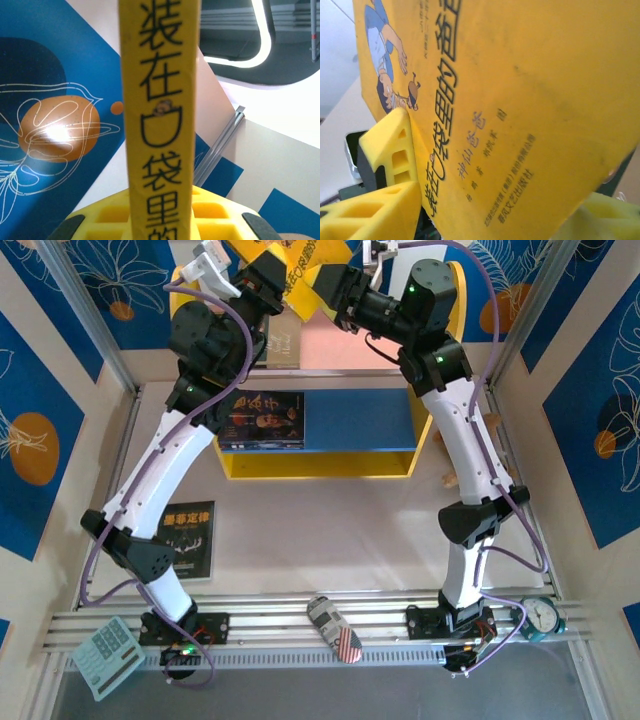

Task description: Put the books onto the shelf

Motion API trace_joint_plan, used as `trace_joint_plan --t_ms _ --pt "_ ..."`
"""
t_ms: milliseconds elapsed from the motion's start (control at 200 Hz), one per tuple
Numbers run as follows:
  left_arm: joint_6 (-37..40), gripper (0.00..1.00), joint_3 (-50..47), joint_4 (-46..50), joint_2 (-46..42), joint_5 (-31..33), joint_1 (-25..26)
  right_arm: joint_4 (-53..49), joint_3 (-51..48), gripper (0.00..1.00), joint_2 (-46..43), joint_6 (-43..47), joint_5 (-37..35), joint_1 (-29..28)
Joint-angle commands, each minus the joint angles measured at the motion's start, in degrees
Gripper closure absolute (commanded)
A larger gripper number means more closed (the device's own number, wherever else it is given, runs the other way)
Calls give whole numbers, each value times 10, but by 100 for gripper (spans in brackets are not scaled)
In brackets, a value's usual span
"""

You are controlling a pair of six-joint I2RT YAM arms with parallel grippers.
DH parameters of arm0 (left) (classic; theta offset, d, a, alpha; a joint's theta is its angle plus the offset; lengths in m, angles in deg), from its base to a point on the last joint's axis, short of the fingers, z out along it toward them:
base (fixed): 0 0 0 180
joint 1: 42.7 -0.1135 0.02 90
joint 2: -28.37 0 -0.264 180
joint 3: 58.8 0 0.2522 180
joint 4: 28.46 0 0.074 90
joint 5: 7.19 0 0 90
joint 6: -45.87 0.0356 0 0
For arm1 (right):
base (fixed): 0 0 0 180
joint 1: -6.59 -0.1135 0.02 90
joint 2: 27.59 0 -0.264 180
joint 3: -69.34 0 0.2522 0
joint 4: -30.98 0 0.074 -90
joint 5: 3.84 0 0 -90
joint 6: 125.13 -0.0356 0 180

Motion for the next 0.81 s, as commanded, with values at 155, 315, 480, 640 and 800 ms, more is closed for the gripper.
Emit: trace_joint_plan --t_ms 155,315,480,640,800 --pt "-11 100 1 -87 -25 5 4 42 16 77 14 -9 13 -5" --pt "3 77 -8 -77 -31 3 3 38 21 86 15 8 18 -4" --pt "58 58 -54 -27 -82 45 2 -33 42 88 14 54 17 3" --pt "127 56 -24 152 -114 64 -14 -110 58 89 15 91 16 14" --pt "150 57 46 341 -107 60 -44 -155 59 89 20 114 33 24"
